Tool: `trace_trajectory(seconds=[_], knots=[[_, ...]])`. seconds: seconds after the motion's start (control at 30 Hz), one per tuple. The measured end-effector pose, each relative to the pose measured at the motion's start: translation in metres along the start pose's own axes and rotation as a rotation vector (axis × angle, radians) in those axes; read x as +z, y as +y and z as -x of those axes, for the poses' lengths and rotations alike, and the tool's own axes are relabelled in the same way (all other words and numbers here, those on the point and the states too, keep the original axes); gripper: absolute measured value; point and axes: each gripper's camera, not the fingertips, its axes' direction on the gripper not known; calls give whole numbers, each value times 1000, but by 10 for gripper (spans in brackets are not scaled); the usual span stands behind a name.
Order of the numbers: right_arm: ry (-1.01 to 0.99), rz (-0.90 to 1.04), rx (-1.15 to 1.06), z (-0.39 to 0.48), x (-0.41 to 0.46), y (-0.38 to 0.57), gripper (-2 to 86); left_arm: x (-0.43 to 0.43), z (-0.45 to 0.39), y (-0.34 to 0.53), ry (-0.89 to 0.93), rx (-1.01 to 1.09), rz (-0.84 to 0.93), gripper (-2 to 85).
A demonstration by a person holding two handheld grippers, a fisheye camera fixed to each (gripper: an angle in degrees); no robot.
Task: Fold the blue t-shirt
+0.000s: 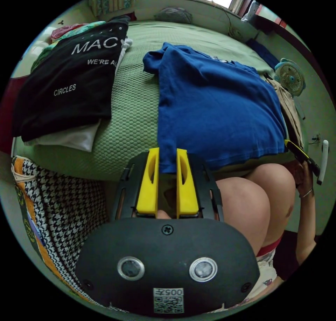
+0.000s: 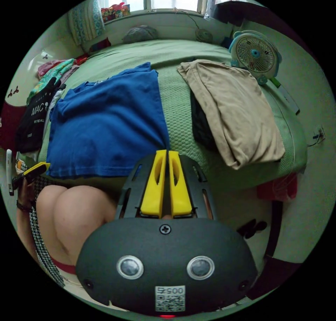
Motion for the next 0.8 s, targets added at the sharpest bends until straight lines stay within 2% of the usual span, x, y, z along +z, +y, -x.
trace_trajectory(seconds=[0.13,0.27,0.63,0.73,0.8], knots=[[-106,-52,-25,-6,-17,17,75,-9,2,13,8,-6,-8,86],[-70,-37,-36,-6,-26,39,94,-18,3,27,2,0,-16,87],[2,-53,-11,-4,-49,75,85,-49,7,58,-39,-5,-2,81],[12,-51,-15,-2,-59,85,51,-60,7,67,-64,-5,10,78],[-60,-53,-22,0,-68,93,16,-68,9,74,-61,-13,11,68]])
